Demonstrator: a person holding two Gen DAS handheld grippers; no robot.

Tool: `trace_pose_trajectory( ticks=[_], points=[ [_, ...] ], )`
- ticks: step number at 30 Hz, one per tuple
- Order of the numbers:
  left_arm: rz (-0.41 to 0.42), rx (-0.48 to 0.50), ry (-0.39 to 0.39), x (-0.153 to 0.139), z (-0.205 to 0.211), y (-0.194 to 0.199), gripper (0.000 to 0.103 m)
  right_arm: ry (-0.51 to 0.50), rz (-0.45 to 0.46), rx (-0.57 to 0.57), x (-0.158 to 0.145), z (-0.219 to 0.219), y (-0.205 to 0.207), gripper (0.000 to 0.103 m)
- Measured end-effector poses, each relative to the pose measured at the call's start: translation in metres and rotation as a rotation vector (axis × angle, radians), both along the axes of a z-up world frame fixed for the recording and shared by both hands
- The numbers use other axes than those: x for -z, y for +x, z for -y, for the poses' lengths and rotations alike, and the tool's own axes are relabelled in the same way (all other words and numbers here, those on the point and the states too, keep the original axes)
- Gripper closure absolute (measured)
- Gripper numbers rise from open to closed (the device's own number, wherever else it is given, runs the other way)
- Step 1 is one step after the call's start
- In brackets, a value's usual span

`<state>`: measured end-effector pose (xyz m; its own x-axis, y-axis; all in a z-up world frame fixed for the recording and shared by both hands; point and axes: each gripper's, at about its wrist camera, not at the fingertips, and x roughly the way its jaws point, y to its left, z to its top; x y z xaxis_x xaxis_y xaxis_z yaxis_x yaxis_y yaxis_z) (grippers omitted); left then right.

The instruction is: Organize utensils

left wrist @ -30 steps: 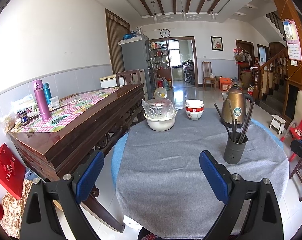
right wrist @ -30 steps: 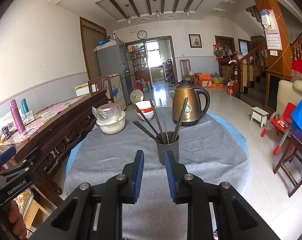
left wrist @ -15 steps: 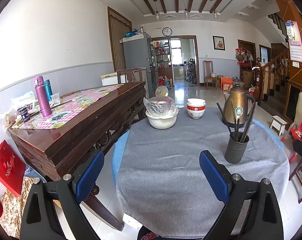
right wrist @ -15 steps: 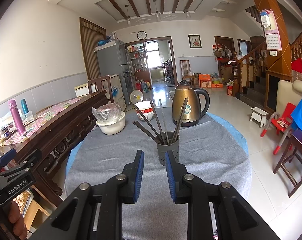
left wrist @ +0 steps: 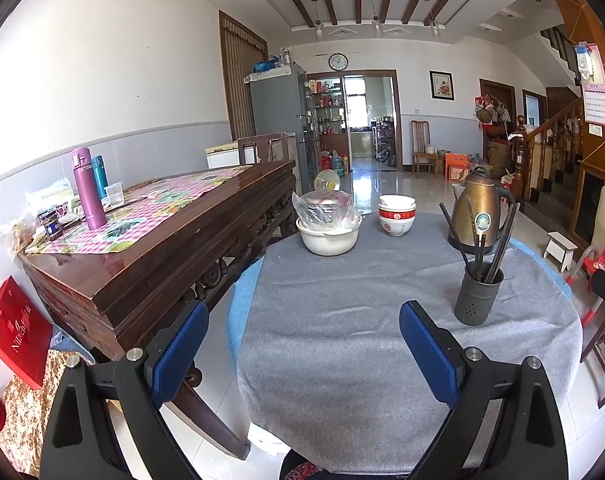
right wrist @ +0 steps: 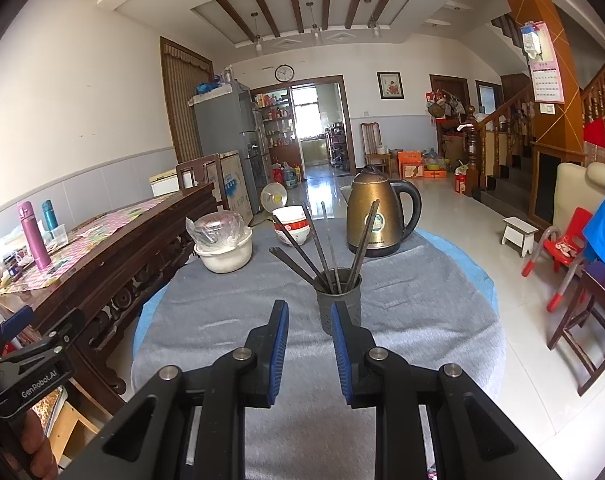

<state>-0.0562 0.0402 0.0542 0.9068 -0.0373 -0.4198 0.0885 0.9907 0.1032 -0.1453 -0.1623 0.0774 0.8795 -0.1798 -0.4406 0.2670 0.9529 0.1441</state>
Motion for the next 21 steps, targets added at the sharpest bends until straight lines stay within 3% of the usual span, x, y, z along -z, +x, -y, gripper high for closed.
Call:
trace_pose_trajectory(
  ticks=[21],
  points=[
    [-0.045,-0.045,-0.011,0.008,-0.007,0.031,0.007,0.000,-0.020,0.009,0.008,0.002,0.029,0.078]
  ],
)
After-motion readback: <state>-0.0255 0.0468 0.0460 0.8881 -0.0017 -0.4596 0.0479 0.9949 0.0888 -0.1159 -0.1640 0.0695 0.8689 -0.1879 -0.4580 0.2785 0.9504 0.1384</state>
